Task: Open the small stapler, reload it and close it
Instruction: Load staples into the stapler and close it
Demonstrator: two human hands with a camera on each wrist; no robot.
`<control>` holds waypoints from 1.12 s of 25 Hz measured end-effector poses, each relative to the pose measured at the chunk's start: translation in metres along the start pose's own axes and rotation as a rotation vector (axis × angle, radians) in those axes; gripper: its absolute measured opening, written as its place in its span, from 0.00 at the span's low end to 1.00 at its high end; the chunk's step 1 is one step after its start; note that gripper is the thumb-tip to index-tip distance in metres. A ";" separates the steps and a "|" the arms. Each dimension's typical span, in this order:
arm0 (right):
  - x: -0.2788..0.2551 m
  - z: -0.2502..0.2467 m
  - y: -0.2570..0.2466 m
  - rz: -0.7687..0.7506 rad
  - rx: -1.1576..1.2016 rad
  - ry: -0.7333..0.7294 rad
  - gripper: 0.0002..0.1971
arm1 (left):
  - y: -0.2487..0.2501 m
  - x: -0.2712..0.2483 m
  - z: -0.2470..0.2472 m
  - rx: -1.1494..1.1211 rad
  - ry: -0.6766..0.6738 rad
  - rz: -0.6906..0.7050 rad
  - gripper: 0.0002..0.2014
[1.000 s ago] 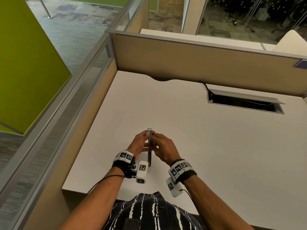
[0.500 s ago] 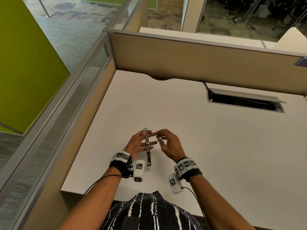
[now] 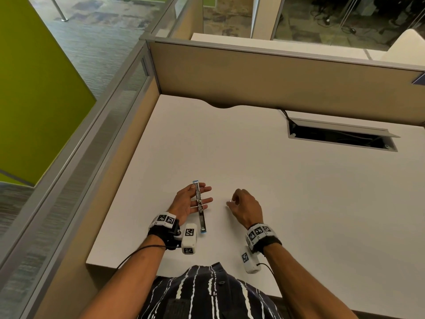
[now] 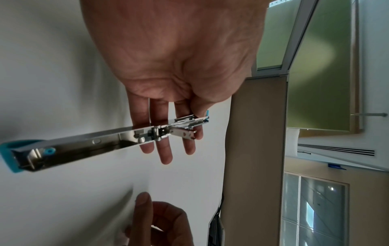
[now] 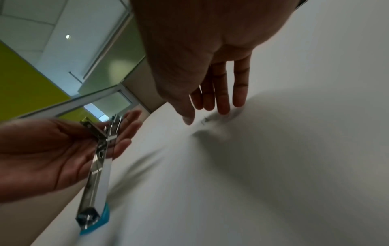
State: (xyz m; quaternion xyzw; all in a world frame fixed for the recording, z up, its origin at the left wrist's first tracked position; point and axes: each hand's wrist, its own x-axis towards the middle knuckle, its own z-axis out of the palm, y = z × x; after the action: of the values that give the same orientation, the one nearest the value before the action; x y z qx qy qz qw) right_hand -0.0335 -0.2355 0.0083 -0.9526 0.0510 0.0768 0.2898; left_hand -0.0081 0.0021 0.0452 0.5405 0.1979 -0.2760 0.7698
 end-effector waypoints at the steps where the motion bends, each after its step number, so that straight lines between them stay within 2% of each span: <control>1: 0.001 0.004 -0.001 -0.001 -0.006 -0.002 0.11 | 0.000 -0.001 -0.001 0.006 0.006 0.001 0.18; 7: 0.006 0.015 0.000 -0.017 -0.050 0.002 0.04 | 0.003 -0.003 -0.006 0.002 0.040 0.006 0.19; 14: -0.001 0.016 0.009 -0.137 -0.138 0.102 0.07 | 0.003 0.000 -0.008 -0.003 0.038 0.010 0.19; 19: 0.000 0.016 0.014 -0.150 -0.093 0.117 0.04 | 0.004 0.001 -0.007 -0.022 0.035 0.007 0.19; 28: 0.007 0.011 0.009 -0.163 -0.144 0.043 0.04 | 0.006 0.002 -0.001 -0.031 0.012 -0.004 0.14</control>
State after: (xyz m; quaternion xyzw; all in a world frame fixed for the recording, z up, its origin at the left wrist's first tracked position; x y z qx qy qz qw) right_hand -0.0292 -0.2370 -0.0068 -0.9734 -0.0263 0.0360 0.2248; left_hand -0.0028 0.0037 0.0478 0.5297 0.2079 -0.2710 0.7764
